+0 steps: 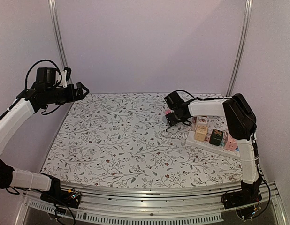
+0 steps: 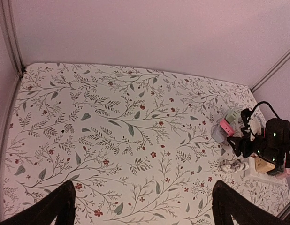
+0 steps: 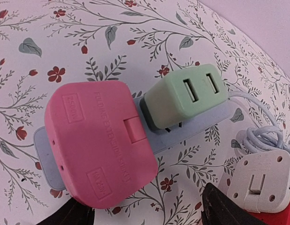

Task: Pull the plug off the socket
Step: Move the socket to the center of the board.

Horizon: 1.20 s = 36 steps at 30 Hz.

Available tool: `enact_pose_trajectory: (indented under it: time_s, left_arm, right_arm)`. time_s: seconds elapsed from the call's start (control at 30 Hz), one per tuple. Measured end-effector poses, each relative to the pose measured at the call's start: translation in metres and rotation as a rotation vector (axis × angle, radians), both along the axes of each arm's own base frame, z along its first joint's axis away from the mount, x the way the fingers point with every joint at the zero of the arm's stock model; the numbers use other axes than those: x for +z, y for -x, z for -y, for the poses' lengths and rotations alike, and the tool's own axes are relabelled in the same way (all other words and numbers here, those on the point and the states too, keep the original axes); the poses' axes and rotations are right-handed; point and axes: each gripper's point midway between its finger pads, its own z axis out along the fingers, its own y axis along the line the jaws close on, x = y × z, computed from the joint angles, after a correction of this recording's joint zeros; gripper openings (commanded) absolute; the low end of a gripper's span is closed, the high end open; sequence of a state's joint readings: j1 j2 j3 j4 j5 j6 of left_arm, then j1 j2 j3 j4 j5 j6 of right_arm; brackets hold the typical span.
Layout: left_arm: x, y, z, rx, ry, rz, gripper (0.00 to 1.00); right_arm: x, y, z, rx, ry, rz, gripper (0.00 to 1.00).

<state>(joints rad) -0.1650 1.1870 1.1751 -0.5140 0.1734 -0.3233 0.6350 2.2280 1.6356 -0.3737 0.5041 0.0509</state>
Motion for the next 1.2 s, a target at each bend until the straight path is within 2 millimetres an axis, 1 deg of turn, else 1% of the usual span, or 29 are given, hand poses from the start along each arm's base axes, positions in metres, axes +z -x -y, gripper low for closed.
enact_pose_trajectory:
  time_s: [0.2, 0.37, 0.63, 0.73, 0.87, 0.97, 1.2]
  left_arm:
    - [0.000, 0.000, -0.001, 0.003, 0.003, -0.001, 1.00]
    - [0.000, -0.001, -0.003, 0.006, 0.006, -0.002, 0.99]
    - [0.000, 0.000, -0.003, 0.003, 0.013, -0.003, 0.99]
    - [0.000, -0.001, -0.004, 0.004, 0.017, -0.003, 1.00]
    - [0.000, -0.001, -0.004, 0.005, 0.020, -0.005, 1.00]
    - [0.001, -0.001, -0.004, 0.005, 0.022, -0.005, 1.00]
    - [0.001, -0.001, -0.004, 0.005, 0.029, -0.007, 1.00]
  right_arm:
    - [0.018, -0.005, -0.005, -0.008, -0.045, 0.034, 0.63]
    - [0.028, -0.010, -0.013, 0.009, -0.093, 0.048, 0.58]
    - [0.041, -0.021, -0.020, 0.029, -0.157, 0.057, 0.52]
    - [0.045, -0.028, -0.022, 0.032, -0.175, 0.063, 0.50]
    - [0.041, -0.031, -0.027, 0.045, -0.192, 0.053, 0.46]
    - [0.037, -0.030, -0.031, 0.056, -0.199, 0.041, 0.47]
    - [0.035, -0.029, -0.032, 0.062, -0.205, 0.029, 0.56]
